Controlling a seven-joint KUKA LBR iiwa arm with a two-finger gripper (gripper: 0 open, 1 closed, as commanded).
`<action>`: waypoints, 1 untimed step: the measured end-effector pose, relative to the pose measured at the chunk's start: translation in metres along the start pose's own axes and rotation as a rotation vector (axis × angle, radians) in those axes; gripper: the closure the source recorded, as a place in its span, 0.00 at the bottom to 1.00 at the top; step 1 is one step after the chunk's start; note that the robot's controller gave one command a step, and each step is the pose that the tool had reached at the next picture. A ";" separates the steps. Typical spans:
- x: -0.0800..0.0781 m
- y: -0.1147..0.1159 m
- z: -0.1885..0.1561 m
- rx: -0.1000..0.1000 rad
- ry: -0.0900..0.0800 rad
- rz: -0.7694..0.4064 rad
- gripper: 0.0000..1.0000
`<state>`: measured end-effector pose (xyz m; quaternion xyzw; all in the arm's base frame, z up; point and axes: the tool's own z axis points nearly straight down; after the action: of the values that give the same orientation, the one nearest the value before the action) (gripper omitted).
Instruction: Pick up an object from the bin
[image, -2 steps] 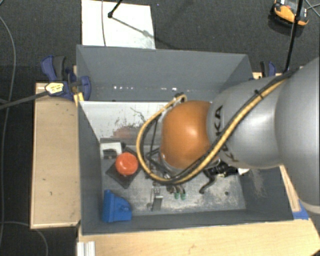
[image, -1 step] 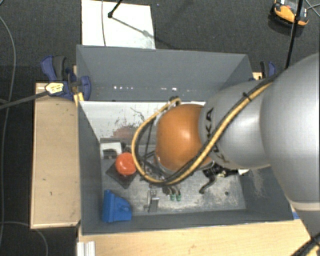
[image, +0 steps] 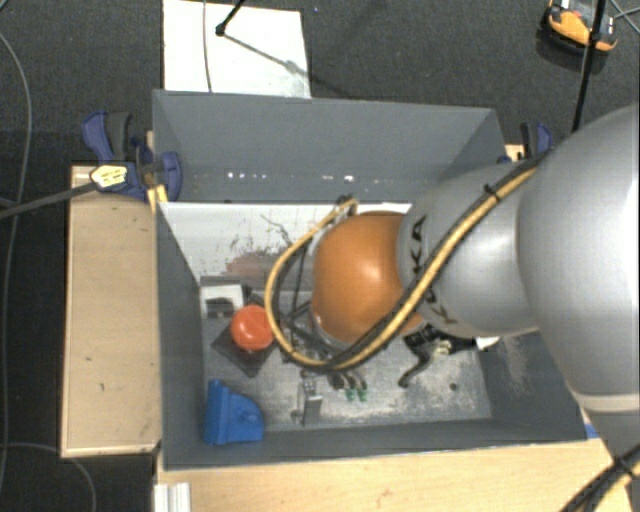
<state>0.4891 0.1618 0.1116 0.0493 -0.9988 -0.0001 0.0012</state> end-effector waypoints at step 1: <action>-0.006 -0.002 -0.024 -0.001 0.002 0.018 0.00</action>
Offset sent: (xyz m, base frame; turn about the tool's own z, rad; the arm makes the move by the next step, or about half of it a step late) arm 0.0168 -0.0072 0.0310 -0.0513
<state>0.4951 0.1600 0.1357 0.0402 -0.9992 -0.0004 0.0020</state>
